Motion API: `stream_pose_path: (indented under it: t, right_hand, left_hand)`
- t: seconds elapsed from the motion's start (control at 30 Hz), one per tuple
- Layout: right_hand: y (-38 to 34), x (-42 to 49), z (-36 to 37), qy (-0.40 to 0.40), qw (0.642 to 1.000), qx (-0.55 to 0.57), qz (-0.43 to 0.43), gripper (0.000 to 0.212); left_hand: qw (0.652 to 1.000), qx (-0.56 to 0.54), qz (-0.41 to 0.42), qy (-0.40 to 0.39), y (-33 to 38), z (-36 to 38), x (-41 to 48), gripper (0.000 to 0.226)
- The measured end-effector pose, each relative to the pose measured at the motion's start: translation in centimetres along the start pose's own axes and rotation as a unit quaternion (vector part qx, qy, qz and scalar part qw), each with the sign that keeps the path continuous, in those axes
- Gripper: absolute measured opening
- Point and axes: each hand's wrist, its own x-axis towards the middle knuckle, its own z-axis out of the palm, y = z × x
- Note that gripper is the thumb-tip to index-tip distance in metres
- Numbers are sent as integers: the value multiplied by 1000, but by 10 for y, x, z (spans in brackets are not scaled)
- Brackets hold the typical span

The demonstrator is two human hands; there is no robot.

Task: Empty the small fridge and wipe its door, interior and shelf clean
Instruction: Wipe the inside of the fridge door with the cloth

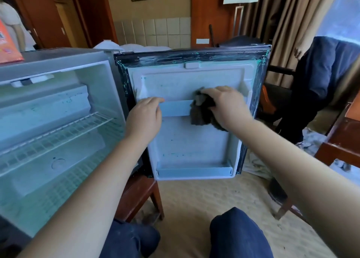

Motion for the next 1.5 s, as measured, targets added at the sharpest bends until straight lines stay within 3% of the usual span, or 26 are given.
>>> stream_pose_path:
  t: [0.17,0.27,0.33,0.43,0.5,0.6,0.67,0.8,0.87,0.97,1.07,1.2,1.23,1.37,1.5]
  right_hand:
    - [-68,30,33,-9,998,-22,-57,39]
    - [-88,32,54,9,996,-51,-71,56]
    - [-85,22,60,72,994,4,-83,64]
    - [-66,-14,59,204,966,87,-132,43]
    - [-51,-46,63,202,964,74,-155,36]
    - [-23,-83,74,157,981,105,-41,42]
    - [-4,-94,80,188,972,118,74,40]
    - [-5,-91,80,198,955,115,188,38]
    - [-14,-87,78,204,914,196,290,32]
    - [-24,-81,82,290,830,265,395,27]
    - [-31,-72,89,367,748,341,435,27]
    - [-33,-52,99,407,709,364,447,35]
    - [-34,-49,102,415,706,365,443,36]
    - [-40,-42,117,393,761,320,405,31]
    - [-49,-20,123,381,736,370,420,18]
  left_hand:
    - [998,54,21,-18,-7,-6,5,40]
    - [994,84,72,-19,-13,-7,-4,51]
    - [994,85,69,-30,-19,-9,-11,56]
    - [991,79,100,-44,-27,-12,-12,53]
    - [990,66,120,-45,-31,-13,-9,49]
    - [994,27,95,-40,-29,-13,-6,43]
    - [995,21,95,-30,-28,-14,-1,38]
    - [996,22,82,-30,-29,-14,17,25]
    - [998,-2,51,-23,-29,-12,21,23]
    - [999,-22,27,-4,-28,-9,19,22]
    - [999,-28,22,0,-26,-8,19,23]
    - [1000,-29,8,2,-28,-8,19,24]
    - [999,-30,10,4,-28,-8,19,24]
    - [999,-28,17,7,-27,-8,19,19]
    - [1000,-26,15,-2,-23,-5,23,16]
